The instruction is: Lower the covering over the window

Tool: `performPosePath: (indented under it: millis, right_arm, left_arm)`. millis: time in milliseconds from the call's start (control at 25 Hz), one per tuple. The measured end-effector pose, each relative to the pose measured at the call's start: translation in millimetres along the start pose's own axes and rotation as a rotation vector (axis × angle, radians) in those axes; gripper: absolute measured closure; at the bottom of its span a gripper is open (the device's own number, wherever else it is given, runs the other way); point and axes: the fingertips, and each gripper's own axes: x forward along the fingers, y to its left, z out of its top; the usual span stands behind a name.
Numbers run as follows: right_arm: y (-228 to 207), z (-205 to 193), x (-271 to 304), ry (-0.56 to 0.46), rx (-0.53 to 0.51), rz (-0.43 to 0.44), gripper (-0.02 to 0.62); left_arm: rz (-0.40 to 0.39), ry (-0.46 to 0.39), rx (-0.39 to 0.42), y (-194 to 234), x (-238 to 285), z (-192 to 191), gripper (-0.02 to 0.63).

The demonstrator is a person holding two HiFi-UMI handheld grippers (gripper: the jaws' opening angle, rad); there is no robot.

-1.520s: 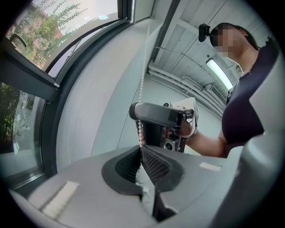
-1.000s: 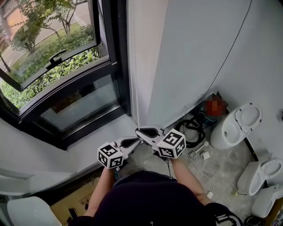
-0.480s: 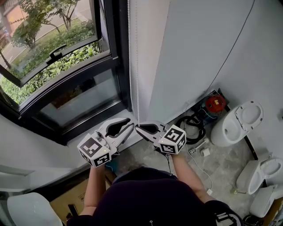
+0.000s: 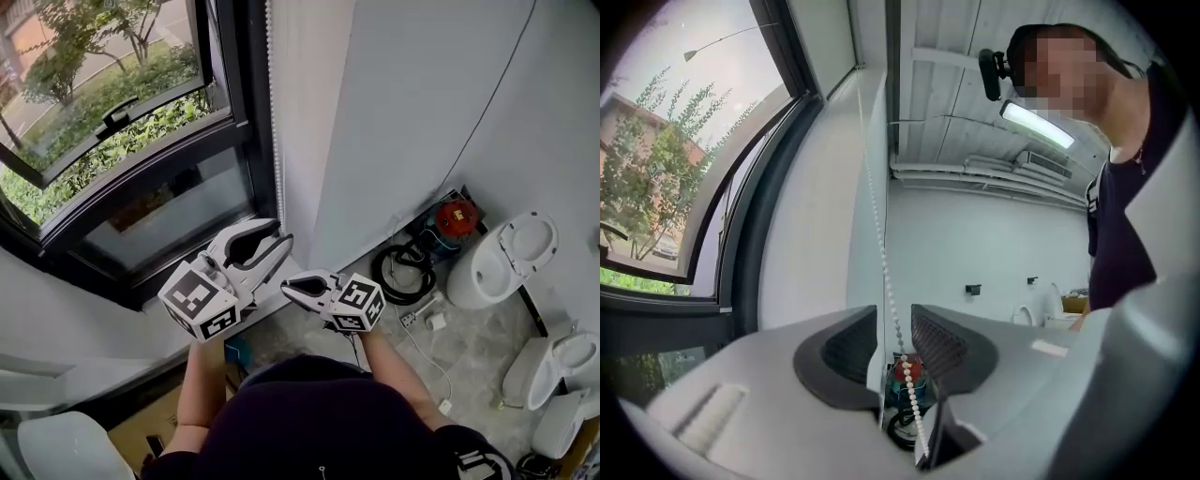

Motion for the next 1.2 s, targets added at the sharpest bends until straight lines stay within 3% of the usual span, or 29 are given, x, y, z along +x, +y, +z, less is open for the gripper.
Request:
performPosePath:
  millis: [280, 360, 440, 720, 1200]
  right_arm:
    - [4.1, 0.2, -0.1, -0.008, 0.016, 0.039, 0.577]
    - [4.2, 0.4, 0.6, -0.004, 0.009, 0.040, 0.577]
    - [2.4, 0.4, 1.3, 0.005, -0.001, 0.038, 0.577]
    - [-1.2, -14.5, 2.5, 0.064, -0.003, 0.045, 0.577]
    - [-7.7, -15.0, 0.4, 0.040, 0.036, 0.056, 0.577]
  left_arm:
    - [-0.012, -0.001, -0.012, 5.8, 5.5, 2.8, 0.490]
    - [-0.020, 0.013, -0.005, 4.9, 7.6, 1.2, 0.512]
    - [-0.037, 0.017, -0.024, 2.2, 8.8, 0.5, 0.578]
    - [-0.109, 0.087, -0.066, -5.4, 7.7, -14.4, 0.592]
    - [-0.186, 0.020, -0.199, -14.2, -1.5, -13.9, 0.594]
